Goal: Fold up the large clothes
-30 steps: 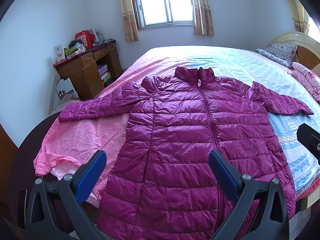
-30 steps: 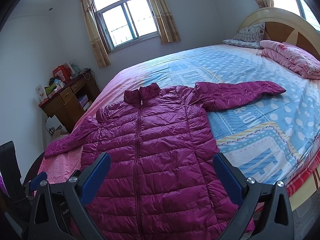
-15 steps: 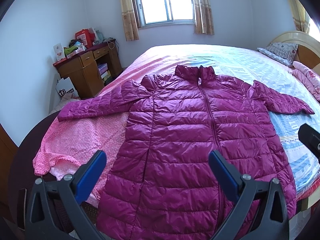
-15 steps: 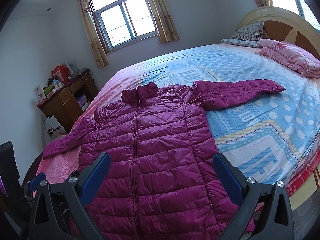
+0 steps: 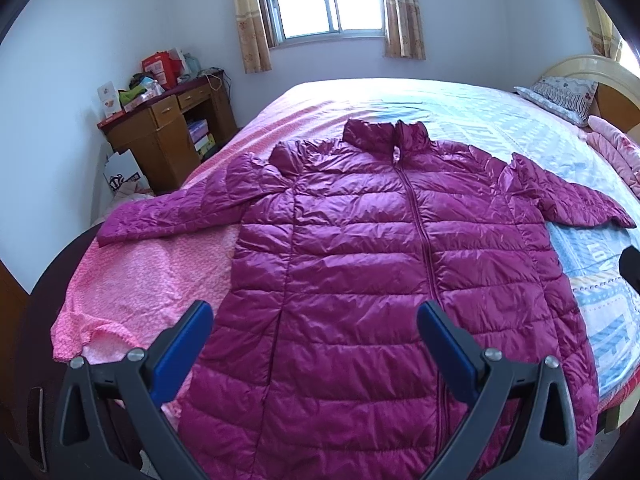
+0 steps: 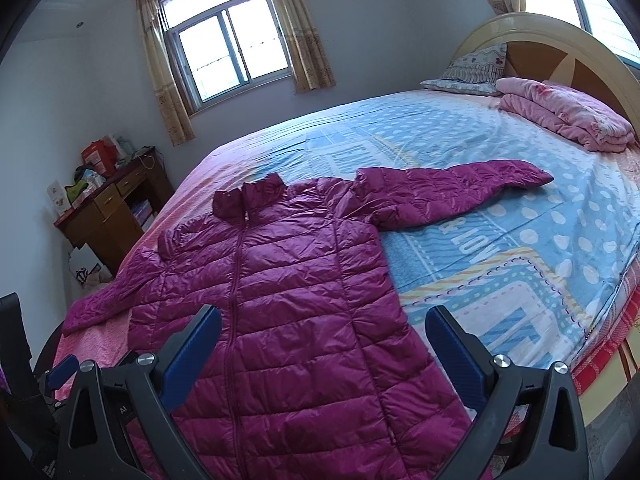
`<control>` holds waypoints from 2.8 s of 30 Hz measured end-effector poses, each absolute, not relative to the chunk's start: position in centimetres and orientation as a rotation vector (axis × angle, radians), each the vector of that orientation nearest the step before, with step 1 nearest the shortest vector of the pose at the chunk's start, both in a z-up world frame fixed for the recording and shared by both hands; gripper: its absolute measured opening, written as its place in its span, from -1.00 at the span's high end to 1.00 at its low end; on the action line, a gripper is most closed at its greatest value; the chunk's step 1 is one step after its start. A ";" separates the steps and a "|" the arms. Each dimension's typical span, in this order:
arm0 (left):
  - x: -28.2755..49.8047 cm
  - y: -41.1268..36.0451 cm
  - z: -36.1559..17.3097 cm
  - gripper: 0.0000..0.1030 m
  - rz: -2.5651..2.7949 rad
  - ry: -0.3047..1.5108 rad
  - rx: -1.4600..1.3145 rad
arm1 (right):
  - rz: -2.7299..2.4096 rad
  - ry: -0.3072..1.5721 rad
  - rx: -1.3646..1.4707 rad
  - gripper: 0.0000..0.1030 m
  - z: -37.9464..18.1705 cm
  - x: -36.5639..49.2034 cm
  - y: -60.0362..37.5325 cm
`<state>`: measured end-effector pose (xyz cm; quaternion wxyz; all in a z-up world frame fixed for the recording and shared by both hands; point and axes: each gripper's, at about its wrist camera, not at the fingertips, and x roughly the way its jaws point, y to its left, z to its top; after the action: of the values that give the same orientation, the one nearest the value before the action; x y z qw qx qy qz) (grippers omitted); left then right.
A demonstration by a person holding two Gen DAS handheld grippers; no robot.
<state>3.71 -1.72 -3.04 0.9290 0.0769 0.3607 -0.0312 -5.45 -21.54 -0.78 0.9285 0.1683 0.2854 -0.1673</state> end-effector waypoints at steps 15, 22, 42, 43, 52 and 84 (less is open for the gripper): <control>9.1 -4.1 -5.8 -1.00 -0.106 0.837 0.144 | -0.356 0.706 0.371 -0.98 -4.2 0.2 -24.6; 12.3 -4.7 -5.6 -1.00 -0.184 0.835 0.088 | -0.357 0.614 0.446 -0.96 -3.3 1.5 -30.4; 20.4 -1.2 -11.2 -1.00 -0.039 0.810 0.018 | -0.667 0.450 1.071 -0.60 -9.2 1.6 -61.0; 20.3 -1.2 -11.2 -1.00 -0.038 0.808 0.021 | -0.688 0.436 1.067 -0.60 -9.1 2.0 -61.6; 20.5 -1.4 -11.4 -1.00 -0.038 0.805 0.031 | -0.805 0.499 0.914 0.56 -9.4 3.6 -63.3; 20.0 7.9 -11.5 -1.00 0.029 0.781 -0.144 | 0.223 0.664 0.244 0.83 -4.5 23.2 -18.6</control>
<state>19.97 7.93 -11.53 0.9220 -0.0701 0.3804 0.0143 23.16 -18.57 -4.50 0.9321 0.1192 0.3242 0.1090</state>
